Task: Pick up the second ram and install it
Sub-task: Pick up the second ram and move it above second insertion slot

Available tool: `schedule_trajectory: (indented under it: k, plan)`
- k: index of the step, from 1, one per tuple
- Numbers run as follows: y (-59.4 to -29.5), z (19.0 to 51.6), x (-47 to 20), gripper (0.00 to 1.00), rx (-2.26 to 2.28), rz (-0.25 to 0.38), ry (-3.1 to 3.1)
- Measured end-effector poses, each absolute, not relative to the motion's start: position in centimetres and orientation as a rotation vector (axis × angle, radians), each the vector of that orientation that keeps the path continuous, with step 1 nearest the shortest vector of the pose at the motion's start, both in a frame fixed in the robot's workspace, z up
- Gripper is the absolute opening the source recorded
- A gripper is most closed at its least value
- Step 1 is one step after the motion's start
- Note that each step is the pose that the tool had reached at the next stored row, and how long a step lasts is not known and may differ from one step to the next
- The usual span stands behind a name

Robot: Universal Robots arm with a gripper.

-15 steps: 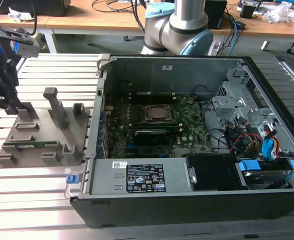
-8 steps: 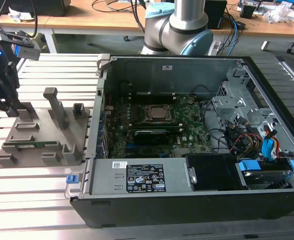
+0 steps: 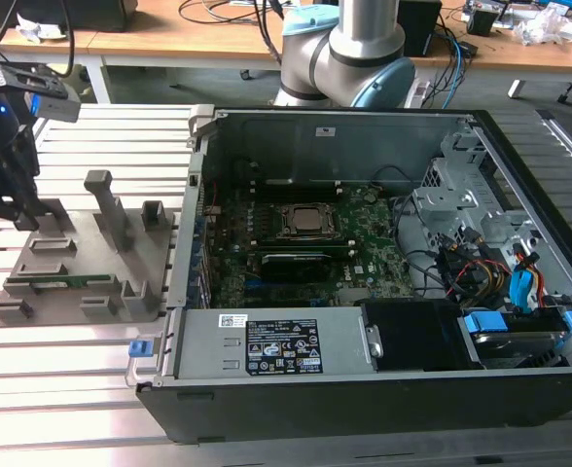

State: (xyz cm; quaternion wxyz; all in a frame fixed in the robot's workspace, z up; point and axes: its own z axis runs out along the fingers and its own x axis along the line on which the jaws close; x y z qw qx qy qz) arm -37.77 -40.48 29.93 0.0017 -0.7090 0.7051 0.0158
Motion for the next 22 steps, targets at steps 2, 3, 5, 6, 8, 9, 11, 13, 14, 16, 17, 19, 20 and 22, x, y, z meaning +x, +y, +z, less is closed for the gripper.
schedule_trajectory:
  k: [2,3,5,6,8,9,11,13,14,16,17,19,20,22]
  plan:
    - [-40.5,29.8,-37.8,0.30,-2.225,0.050,2.213]
    - [-40.5,29.6,-37.8,0.30,-2.225,0.050,2.213]
    - [-40.5,29.4,-37.8,0.30,-2.225,0.050,2.213]
    - [-40.5,29.2,-37.8,0.30,-2.225,0.050,2.213]
    - [-40.7,29.0,-37.8,0.30,-2.225,0.050,2.213]
    - [-40.8,28.7,-37.8,0.30,-2.225,0.050,2.213]
    - [-41.0,28.0,-37.8,0.30,-2.225,0.050,2.213]
    - [-41.4,27.1,-37.7,0.30,-2.225,0.050,2.213]
    - [-41.5,26.4,-37.6,0.30,-2.225,0.050,2.213]
    - [-41.7,25.4,-37.2,0.30,-2.225,0.050,2.213]
    - [-41.8,24.9,-37.2,0.30,-2.225,0.050,2.213]
    - [-42.2,24.2,-37.2,0.30,-2.225,0.050,2.213]
    - [-42.3,23.8,-37.2,0.30,-2.225,0.050,2.213]
    - [-42.3,23.1,-37.2,0.30,-2.225,0.050,2.213]
